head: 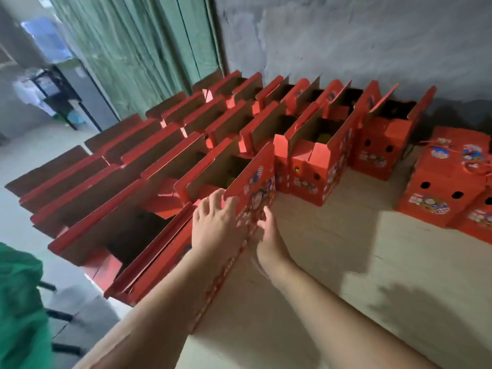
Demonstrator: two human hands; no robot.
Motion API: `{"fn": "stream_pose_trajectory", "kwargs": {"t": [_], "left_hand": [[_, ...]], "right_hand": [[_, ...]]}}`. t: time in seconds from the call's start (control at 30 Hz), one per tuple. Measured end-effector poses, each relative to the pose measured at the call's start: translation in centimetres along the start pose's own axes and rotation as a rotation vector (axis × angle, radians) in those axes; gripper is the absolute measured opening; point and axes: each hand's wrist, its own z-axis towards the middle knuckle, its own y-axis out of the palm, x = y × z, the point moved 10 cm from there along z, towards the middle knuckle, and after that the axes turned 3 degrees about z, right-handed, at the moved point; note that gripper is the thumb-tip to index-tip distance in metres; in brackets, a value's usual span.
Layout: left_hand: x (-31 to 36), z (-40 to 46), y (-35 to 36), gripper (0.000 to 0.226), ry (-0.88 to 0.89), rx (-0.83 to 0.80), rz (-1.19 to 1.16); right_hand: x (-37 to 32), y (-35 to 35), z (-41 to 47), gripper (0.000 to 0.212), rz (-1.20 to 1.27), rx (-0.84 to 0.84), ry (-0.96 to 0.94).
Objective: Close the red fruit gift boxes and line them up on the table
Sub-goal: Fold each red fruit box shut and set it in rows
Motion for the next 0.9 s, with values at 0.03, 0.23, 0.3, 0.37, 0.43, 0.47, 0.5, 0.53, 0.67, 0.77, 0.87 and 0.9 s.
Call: {"fn": "stream_pose_trajectory", "kwargs": {"t": [0.03,0.23,0.3,0.37,0.43,0.47,0.5,0.53,0.67,0.77,0.87,0.9], "left_hand": [[-2.7,-0.2,1.3,0.071,-0.112,-0.094,0.013],[-8.4,-2.2,7.7,0.097,-0.151,-0.314,0.044],[-9.6,-1.9,8.4,0.103,-0.139,-0.313,0.027],[-10.3,-2.6,10.1,0.117,-0.117,-0.403,0.075],[-10.7,-3.3,11.4,0.123,-0.117,-0.431,0.049],[-10.8,-3.3,11.6,0.124,-0.122,-0.408,0.02],[-10.7,-3.2,11.5,0.124,-0.115,-0.383,0.0],[-10.6,-3.2,11.1,0.12,-0.099,-0.364,-0.008],[-8.5,-4.4,9.9,0.106,-0.015,-0.328,0.027],[-4.3,-7.2,9.9,0.101,0.055,-0.371,-0.018],[1.5,-10.7,9.8,0.094,0.154,-0.399,-0.086],[3.9,-11.9,9.9,0.093,0.191,-0.404,-0.109]], "right_hand": [[0.4,0.4,0.5,0.067,-0.137,0.084,0.024],[1.5,2.4,-0.5,0.076,-0.233,0.095,0.086],[1.2,1.4,-0.7,0.075,-0.258,0.154,0.079],[1.5,0.4,-1.3,0.074,-0.293,0.179,0.089],[2.0,-0.5,-2.3,0.073,-0.315,0.194,0.099],[2.3,-0.9,-3.0,0.072,-0.323,0.199,0.1],[2.6,-1.4,-3.7,0.072,-0.335,0.202,0.101],[3.2,-2.0,-4.4,0.071,-0.348,0.203,0.114],[6.6,-4.2,-7.0,0.068,-0.333,0.219,0.198],[8.4,-5.0,-9.2,0.067,-0.308,0.216,0.243],[9.5,-6.3,-11.9,0.057,-0.203,0.25,0.249],[9.6,-7.1,-12.9,0.046,-0.144,0.29,0.236]]}}
